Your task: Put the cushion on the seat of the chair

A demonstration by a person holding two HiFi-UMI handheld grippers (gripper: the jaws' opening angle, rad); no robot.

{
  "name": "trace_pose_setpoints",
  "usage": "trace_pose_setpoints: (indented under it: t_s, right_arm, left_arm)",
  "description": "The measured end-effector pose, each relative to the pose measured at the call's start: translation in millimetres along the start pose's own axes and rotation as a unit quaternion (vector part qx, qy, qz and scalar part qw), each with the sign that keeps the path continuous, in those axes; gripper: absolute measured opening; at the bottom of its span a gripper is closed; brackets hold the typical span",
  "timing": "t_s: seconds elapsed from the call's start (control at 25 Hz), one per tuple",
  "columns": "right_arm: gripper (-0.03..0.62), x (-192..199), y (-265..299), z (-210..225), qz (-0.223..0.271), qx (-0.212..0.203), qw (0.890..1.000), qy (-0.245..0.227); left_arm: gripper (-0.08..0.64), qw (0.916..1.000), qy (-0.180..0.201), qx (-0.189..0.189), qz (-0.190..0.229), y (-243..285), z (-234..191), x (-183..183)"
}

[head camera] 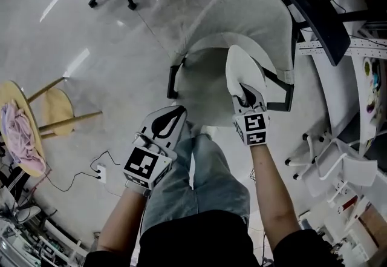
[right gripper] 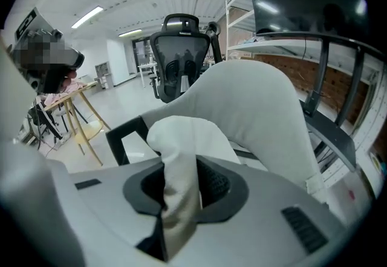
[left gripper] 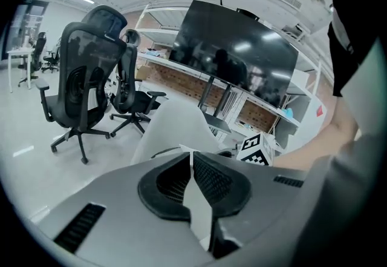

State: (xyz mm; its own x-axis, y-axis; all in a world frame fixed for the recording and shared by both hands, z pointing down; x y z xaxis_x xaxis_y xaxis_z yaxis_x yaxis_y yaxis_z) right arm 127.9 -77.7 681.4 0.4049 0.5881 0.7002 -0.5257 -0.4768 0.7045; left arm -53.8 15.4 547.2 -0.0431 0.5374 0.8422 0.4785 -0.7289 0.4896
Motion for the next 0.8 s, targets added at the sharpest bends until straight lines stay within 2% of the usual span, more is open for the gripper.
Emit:
trace_pose_setpoints:
  t_s: [0.36, 0.8]
  right_arm:
    - [0.087, 22.1, 46.0, -40.2, -0.056, -0.026, 0.998, -0.030]
    - [0.107, 50.7, 99.6, -77.7, -0.124, -0.055, 0.989, -0.065]
  left_arm:
    - [0.012, 0.9987, -0.036, -0.037, -0.002, -25.4, -26.0, 29.6]
    - [0.012, 0.9942, -0.076, -0.075, -0.009, -52.6, -49.5, 62.2]
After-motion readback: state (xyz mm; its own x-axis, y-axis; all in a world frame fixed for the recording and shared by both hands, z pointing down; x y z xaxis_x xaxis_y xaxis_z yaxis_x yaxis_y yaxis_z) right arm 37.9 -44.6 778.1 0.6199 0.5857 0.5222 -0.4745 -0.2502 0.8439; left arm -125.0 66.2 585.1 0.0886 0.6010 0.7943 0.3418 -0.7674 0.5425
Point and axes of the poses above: the fingertips, and each gripper's own axes: y forward along the fingers, z to its right, x out of its underside, the point moved 4 cm from there along -y, backward along the fingers, and after that the axes turned 9 degrees about y, right-handed, at the moved point
